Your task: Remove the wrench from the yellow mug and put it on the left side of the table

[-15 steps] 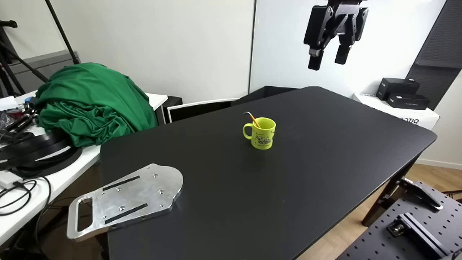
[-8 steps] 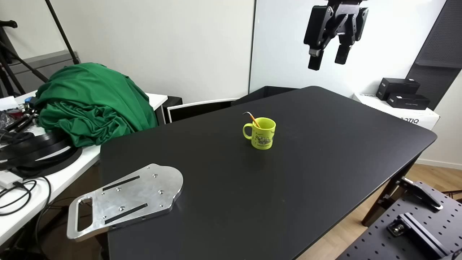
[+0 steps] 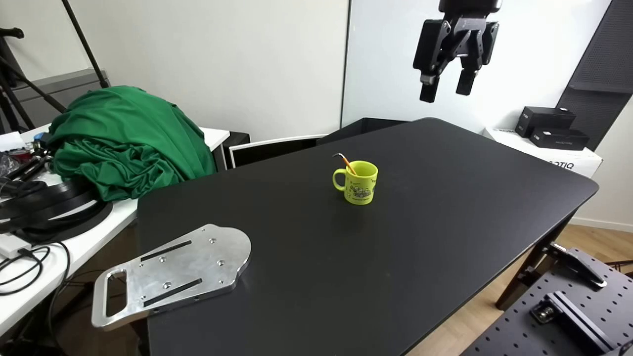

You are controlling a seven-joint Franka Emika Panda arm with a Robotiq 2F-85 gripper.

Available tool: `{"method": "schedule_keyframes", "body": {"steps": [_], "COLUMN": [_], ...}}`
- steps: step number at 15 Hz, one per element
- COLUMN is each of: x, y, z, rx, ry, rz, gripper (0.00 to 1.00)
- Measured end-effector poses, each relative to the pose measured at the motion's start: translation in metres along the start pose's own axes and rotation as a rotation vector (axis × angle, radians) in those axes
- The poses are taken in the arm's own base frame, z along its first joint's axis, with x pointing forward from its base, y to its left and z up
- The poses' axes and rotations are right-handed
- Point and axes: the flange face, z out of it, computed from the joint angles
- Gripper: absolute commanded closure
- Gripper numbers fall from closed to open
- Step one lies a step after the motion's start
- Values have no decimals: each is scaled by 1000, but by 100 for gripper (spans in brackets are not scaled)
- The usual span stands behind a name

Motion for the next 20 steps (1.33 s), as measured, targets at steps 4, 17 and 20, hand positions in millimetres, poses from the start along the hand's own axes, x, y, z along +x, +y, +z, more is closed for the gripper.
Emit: {"method": "schedule_keyframes", "body": {"steps": [4, 17, 20], "x": [34, 193, 226], "y": [26, 101, 111], "z": [25, 103, 137], "rx": [21, -145, -161], "ry": [-38, -163, -196], "rz": [31, 35, 47], "gripper": [0, 0, 0]}}
